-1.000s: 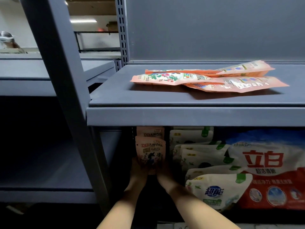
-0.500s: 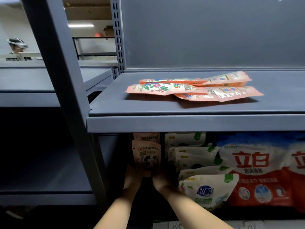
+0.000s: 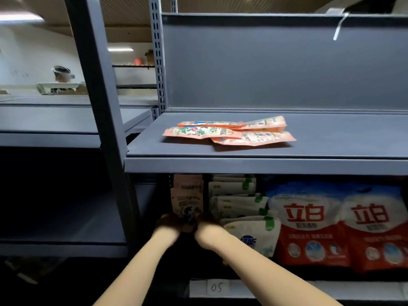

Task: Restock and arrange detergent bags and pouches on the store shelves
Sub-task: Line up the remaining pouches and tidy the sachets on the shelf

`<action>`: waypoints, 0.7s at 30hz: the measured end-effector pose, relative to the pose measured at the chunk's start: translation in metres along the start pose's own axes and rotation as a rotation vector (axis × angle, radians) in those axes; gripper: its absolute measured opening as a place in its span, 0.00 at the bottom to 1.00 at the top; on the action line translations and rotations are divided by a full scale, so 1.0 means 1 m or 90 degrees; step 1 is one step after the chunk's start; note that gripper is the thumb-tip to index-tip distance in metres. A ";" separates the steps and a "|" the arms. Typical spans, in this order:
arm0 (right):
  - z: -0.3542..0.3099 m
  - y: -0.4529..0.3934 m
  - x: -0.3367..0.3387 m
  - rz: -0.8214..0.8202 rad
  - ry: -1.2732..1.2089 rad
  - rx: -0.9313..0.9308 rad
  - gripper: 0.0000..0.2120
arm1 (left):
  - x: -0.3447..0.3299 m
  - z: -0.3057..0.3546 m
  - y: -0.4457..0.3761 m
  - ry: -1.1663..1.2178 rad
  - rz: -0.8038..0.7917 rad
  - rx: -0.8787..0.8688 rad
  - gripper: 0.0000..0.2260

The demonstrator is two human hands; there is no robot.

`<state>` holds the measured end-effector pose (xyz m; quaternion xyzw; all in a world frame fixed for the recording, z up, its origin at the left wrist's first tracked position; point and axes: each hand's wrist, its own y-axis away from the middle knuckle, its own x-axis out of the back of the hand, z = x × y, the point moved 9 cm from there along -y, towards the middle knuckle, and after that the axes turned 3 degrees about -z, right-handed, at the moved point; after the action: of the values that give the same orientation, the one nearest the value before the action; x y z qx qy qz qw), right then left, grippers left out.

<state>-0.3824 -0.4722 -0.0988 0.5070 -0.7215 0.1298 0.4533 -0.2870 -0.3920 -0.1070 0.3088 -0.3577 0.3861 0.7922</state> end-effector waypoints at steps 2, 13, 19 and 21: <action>-0.013 0.024 0.016 0.004 0.059 0.054 0.21 | 0.009 0.014 0.017 0.010 0.023 -0.042 0.18; -0.023 0.131 0.118 0.186 0.095 0.223 0.12 | 0.082 0.074 0.114 0.061 0.152 -0.160 0.09; -0.031 0.170 0.188 0.289 0.067 0.279 0.10 | 0.155 0.131 0.158 0.162 0.295 -0.278 0.14; -0.035 0.179 0.213 0.329 0.032 0.303 0.09 | 0.178 0.147 0.161 0.168 0.362 -0.292 0.14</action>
<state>-0.5324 -0.4990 0.1367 0.3957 -0.7641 0.4175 0.2920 -0.3903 -0.3527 0.1521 -0.0402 -0.4009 0.5367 0.7414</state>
